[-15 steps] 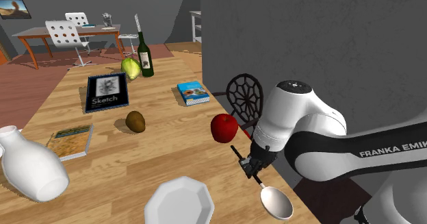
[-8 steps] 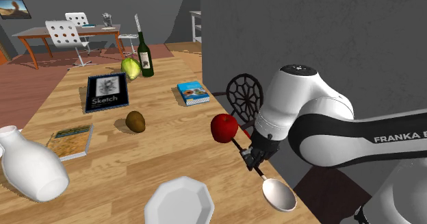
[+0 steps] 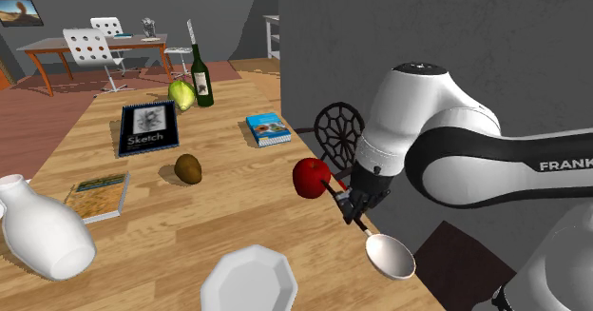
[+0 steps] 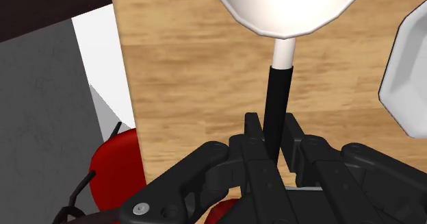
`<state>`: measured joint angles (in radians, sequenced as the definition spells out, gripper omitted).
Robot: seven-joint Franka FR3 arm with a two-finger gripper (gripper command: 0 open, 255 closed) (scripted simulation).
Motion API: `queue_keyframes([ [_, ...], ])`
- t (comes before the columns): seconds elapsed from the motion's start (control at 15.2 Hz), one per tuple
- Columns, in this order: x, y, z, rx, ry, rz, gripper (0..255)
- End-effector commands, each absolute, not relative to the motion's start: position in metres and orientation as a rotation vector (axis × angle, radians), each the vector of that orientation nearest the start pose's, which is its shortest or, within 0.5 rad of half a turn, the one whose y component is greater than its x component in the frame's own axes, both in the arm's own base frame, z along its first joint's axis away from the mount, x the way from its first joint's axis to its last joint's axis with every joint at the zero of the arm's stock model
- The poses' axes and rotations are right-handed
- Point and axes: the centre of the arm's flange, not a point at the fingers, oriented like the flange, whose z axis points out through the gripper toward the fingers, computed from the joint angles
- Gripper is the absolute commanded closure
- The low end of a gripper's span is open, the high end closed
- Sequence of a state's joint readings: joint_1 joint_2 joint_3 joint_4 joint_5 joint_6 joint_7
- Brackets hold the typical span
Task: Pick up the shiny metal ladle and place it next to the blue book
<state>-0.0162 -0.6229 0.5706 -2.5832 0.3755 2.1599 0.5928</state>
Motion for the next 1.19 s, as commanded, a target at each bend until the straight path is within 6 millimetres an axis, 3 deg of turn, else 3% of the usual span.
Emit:
queue_keyframes([
  [0.0,0.343,0.215,0.444,-3.024,0.451,-0.190,255],
  [1.12,0.562,0.163,0.445,-3.024,0.451,-0.190,255],
])
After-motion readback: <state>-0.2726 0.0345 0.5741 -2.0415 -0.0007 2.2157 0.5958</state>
